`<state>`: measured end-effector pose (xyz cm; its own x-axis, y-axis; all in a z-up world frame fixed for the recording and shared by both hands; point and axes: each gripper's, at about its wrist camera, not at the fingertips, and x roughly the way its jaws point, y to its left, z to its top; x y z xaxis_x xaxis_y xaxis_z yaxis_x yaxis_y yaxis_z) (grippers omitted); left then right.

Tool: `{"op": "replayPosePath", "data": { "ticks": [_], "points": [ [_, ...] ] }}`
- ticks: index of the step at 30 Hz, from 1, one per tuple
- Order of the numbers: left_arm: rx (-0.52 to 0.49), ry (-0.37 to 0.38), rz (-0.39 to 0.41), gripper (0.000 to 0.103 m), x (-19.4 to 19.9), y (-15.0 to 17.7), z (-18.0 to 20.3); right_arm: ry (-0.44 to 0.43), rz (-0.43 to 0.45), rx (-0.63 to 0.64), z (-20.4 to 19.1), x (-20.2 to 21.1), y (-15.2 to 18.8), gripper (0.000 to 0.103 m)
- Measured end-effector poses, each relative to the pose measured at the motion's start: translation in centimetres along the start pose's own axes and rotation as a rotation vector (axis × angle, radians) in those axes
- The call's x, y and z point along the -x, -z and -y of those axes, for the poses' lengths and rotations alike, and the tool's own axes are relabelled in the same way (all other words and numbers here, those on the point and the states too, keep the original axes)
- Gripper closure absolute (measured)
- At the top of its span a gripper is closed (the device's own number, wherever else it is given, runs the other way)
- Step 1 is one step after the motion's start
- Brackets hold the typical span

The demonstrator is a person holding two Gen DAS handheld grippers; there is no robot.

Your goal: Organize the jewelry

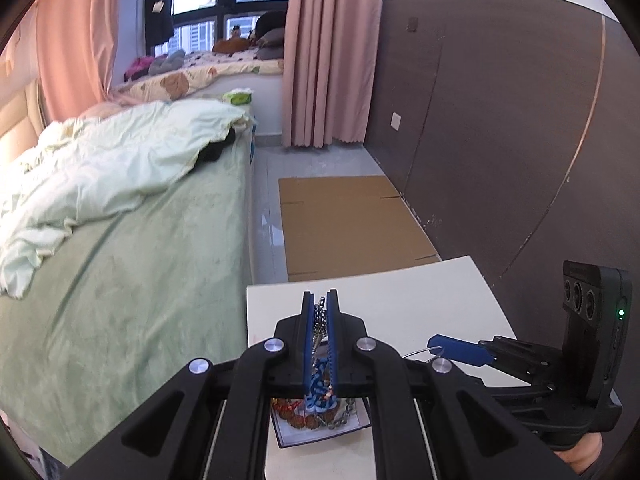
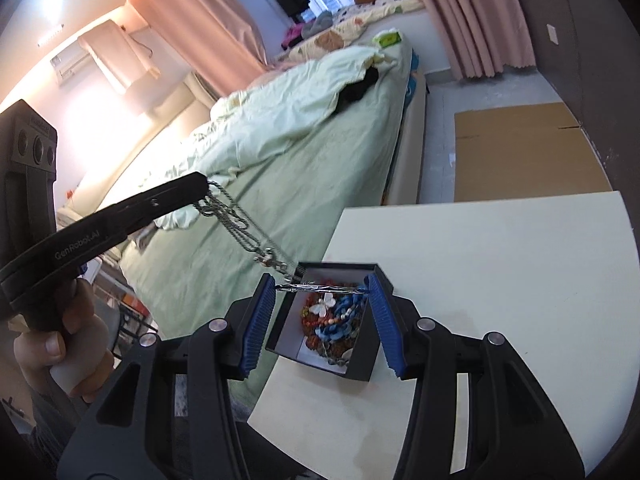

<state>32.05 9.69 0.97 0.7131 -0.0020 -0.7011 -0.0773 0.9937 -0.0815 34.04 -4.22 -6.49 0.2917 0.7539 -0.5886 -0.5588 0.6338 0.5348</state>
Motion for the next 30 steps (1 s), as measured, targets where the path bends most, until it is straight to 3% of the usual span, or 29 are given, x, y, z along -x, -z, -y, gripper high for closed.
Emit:
{"op": "replayPosePath", "data": {
  "ticks": [10,14,15,18,24,26,28,30],
  "points": [
    [0.172,0.034,-0.039,0.096,-5.0,4.8,-3.6,0.003,-0.037,-0.055,1.0,-2.6,0.2,0.053],
    [0.242,0.022,-0.021,0.051,-5.6,6.8,-4.9,-0.006,-0.057,-0.061,0.7,-3.9,0.4,0.053],
    [0.239,0.013,-0.011,0.045,-5.6,7.1,-5.1,-0.005,-0.060,-0.061,0.7,-4.1,0.5,0.053],
    [0.226,0.016,-0.017,0.039,-5.5,7.4,-5.4,-0.007,-0.068,-0.072,0.7,-5.0,0.6,0.053],
    [0.318,0.032,-0.015,0.031,-4.9,8.2,-8.6,-0.036,-0.055,-0.112,0.7,-6.9,0.1,0.053],
    [0.346,0.030,-0.014,0.028,-4.9,8.4,-9.5,-0.062,-0.075,-0.136,0.8,-7.8,-0.2,0.048],
    [0.363,0.027,-0.018,0.028,-4.9,8.4,-10.1,-0.049,-0.102,-0.154,1.0,-8.4,-0.4,0.020],
    [0.378,0.039,-0.019,0.028,-4.8,8.6,-10.4,-0.034,-0.097,-0.184,1.7,-8.0,-0.3,0.014]
  ]
}}
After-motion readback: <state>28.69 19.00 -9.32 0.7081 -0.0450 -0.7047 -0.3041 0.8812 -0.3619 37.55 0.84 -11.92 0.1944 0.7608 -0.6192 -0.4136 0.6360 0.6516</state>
